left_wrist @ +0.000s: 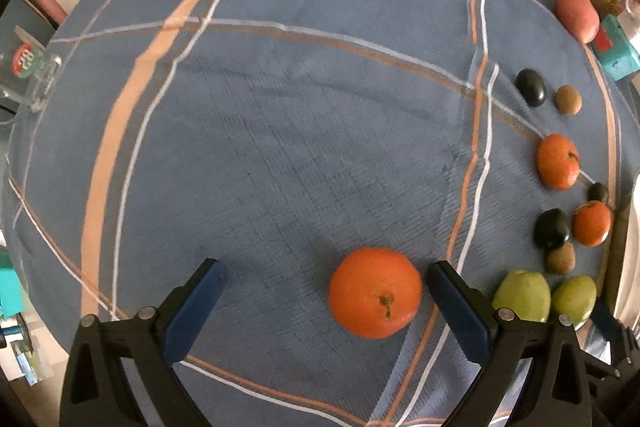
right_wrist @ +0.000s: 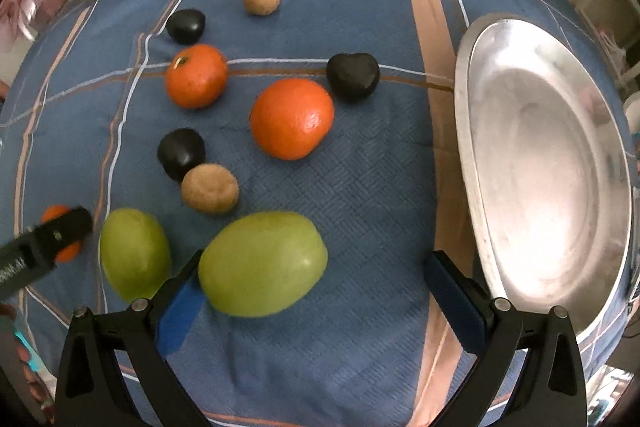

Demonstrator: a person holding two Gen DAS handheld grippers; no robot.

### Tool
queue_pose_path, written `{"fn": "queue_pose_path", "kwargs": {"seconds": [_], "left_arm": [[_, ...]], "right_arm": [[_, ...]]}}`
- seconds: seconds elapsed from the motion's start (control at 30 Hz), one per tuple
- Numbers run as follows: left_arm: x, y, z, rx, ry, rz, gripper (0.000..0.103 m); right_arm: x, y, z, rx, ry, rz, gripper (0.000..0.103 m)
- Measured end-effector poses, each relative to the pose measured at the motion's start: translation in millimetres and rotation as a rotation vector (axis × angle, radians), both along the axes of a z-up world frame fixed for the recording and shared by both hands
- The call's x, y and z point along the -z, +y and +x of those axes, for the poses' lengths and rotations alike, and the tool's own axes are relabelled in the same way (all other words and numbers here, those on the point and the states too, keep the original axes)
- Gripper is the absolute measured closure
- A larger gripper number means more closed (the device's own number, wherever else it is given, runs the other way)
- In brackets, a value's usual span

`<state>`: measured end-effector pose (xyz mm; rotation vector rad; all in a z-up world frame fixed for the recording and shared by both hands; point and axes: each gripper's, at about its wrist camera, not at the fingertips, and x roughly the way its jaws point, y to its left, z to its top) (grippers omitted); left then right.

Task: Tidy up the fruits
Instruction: 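Grasp the orange tangerine with the left tool while the right tool grasps a large green fruit, then carry both fruits over the steel plate and open both tools to release them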

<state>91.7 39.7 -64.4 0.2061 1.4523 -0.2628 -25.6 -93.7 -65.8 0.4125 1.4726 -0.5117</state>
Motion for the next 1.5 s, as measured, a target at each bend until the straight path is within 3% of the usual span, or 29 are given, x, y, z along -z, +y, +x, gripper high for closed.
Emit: {"fn": "queue_pose_path", "kwargs": {"seconds": [0.43, 0.63, 0.7, 0.8, 0.9, 1.03, 1.2, 1.5], "left_arm": [[-1, -5, -2, -0.011, -0.039, -0.007, 0.000], [-2, -7, 9, 0.014, -0.010, -0.014, 0.001], [4, -3, 4, 0.028, -0.014, -0.009, 0.003], [0, -4, 5, 0.023, -0.017, -0.019, 0.011], [-10, -2, 7, 0.014, -0.025, -0.042, 0.027], [-20, 0, 8, -0.008, 0.004, -0.142, 0.062], [-26, -4, 8, -0.015, 0.023, -0.207, 0.062], [-53, -4, 13, -0.039, -0.090, -0.261, 0.062]], "right_arm": [[-9, 5, -19, 0.005, -0.021, -0.008, 0.000], [-8, 10, -11, -0.051, 0.007, 0.008, 0.000], [-12, 14, -7, -0.087, -0.008, -0.007, 0.005], [-20, 23, -3, -0.141, -0.039, -0.014, 0.030], [-24, 28, -1, -0.173, -0.060, 0.010, 0.050], [-26, 32, -1, -0.188, -0.070, 0.021, 0.049], [-39, 34, -3, -0.184, -0.113, 0.026, 0.049], [-72, 23, -6, -0.155, -0.241, 0.029, 0.050]]}}
